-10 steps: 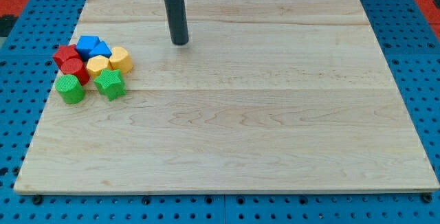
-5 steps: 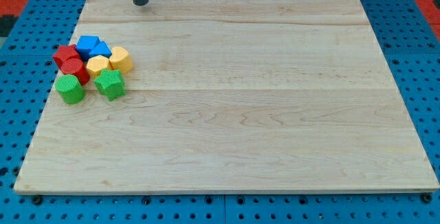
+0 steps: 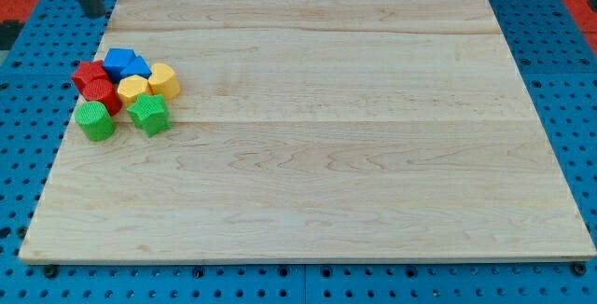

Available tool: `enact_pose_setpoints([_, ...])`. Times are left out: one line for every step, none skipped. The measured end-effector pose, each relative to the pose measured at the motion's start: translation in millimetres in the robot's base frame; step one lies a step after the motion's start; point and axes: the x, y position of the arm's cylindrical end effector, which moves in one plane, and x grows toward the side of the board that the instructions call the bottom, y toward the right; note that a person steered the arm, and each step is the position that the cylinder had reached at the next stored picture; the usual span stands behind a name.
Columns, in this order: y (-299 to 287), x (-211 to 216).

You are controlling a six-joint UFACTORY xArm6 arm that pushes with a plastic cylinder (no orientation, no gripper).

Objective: Move green blocks away from the group of blocks

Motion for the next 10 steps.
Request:
enact_pose_setpoints([0, 18])
enact_pose_setpoints([0, 27])
enact_pose_setpoints([0, 82])
enact_pose_setpoints([0, 134])
enact_pose_setpoints([0, 187])
enact_pose_setpoints([4, 234])
enact_pose_setpoints([34, 227])
enact_pose_setpoints([26, 208])
enact_pose_setpoints([1, 207])
enact_pose_setpoints([9, 192])
